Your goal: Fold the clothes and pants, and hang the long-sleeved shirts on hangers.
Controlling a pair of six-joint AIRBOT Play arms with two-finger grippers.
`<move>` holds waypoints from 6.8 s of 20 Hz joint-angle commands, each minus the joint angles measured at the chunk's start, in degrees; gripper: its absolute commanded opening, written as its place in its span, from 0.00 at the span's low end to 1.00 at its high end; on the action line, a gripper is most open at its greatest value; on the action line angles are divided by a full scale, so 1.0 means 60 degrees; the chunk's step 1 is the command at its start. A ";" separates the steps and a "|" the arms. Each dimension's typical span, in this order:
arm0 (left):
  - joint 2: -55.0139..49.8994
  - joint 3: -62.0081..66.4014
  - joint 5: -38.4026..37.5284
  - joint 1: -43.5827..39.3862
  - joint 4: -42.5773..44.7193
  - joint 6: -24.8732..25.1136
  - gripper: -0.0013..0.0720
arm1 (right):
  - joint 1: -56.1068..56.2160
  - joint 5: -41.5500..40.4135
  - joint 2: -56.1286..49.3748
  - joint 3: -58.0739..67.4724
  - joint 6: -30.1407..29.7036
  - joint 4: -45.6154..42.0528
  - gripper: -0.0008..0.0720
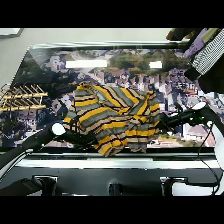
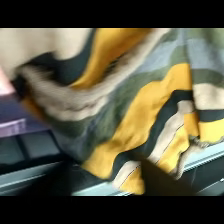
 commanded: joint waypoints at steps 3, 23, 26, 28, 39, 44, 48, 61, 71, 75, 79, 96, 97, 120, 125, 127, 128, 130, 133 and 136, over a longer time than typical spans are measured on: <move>0.0102 0.0943 0.0423 -0.0106 -0.0240 0.0106 0.04 | -0.0004 -0.0091 0.1224 -0.0943 -0.0765 0.2667 0.04; 0.3417 1.3045 -0.2703 0.1446 0.7388 -0.1752 0.04 | -0.0033 -0.4670 0.8746 0.7286 0.1191 0.1410 0.04; 0.3621 1.2965 -0.2816 0.1446 0.7672 -0.1854 0.04 | -0.0033 -0.4674 0.9143 0.7286 0.2208 0.0477 0.04; 0.3432 1.2910 -0.2849 0.1446 0.7672 -0.1858 0.04 | -0.0033 -0.4721 0.8972 0.7286 0.2466 0.0484 0.04; -0.2954 1.2619 -0.2754 0.1672 0.7329 -0.1854 0.04 | 0.0816 -0.2652 0.1461 0.7282 0.3570 0.0663 0.04; -0.6160 1.2626 -0.2040 0.2164 0.6229 -0.1818 0.04 | 0.2634 -0.4444 -0.2124 0.7282 0.3563 0.0219 0.04; -0.6834 1.2622 -0.2608 0.2306 0.5952 -0.1821 0.07 | 0.3140 -0.4758 -0.2932 0.7286 0.3559 0.0113 0.15; -0.1257 0.7479 -0.4342 0.3792 0.4641 -0.0317 0.95 | -0.0240 0.0860 0.3956 0.1851 0.2160 -0.2692 0.71; 0.2160 0.0984 -0.2601 0.2288 0.2044 -0.1027 0.95 | -0.0240 -0.2091 0.6477 -0.5985 0.2186 0.0681 0.67; 0.2076 0.0885 -0.2594 0.1909 0.2044 -0.1115 0.95 | -0.0240 -0.3224 0.5442 -0.6058 0.1253 0.2084 0.66; 0.2036 0.0885 -0.2601 0.1880 0.2044 -0.1180 0.95 | -0.0240 -0.3636 0.3949 -0.6058 0.0109 0.3184 0.59; 0.0386 0.0634 -0.1956 0.0627 0.1606 -0.1180 0.96 | 0.1763 -0.3548 0.5916 -0.5362 0.2892 0.1235 0.04; 0.0200 0.0634 -0.1668 0.0466 0.1512 -0.1180 0.96 | 0.1763 -0.3472 0.6033 -0.5362 0.2936 0.1235 0.04; 0.4900 0.0656 -0.3821 0.0769 0.2765 -0.2903 0.04 | 0.1763 0.4838 1.4047 -0.4466 0.7825 -0.0933 0.04; 0.3898 0.1432 -0.3268 0.0794 0.2266 -0.2772 0.04 | 0.1763 0.2510 1.2163 -0.3952 0.7187 -0.1002 0.04; 0.2754 0.2200 -0.3078 0.1020 0.2259 -0.2554 0.04 | 0.1763 0.1311 1.0535 -0.3840 0.6400 -0.0652 0.04; 0.2098 0.2692 -0.3016 0.1184 0.2171 -0.2204 0.04 | 0.1763 0.0820 0.9577 -0.3687 0.5756 -0.0419 0.04; 0.0772 0.3705 -0.3038 0.1577 0.1887 -0.1694 0.04 | 0.1763 0.0044 0.7832 -0.3213 0.4918 -0.0299 0.04; -0.1133 0.5209 -0.3042 0.2127 0.1464 -0.1140 0.04 | 0.1763 -0.1184 0.5705 -0.2393 0.4018 -0.0066 0.04; -0.2878 0.6426 -0.3056 0.2353 0.1443 -0.1045 0.04 | 0.1763 -0.1996 0.4280 -0.2120 0.3461 0.0036 0.04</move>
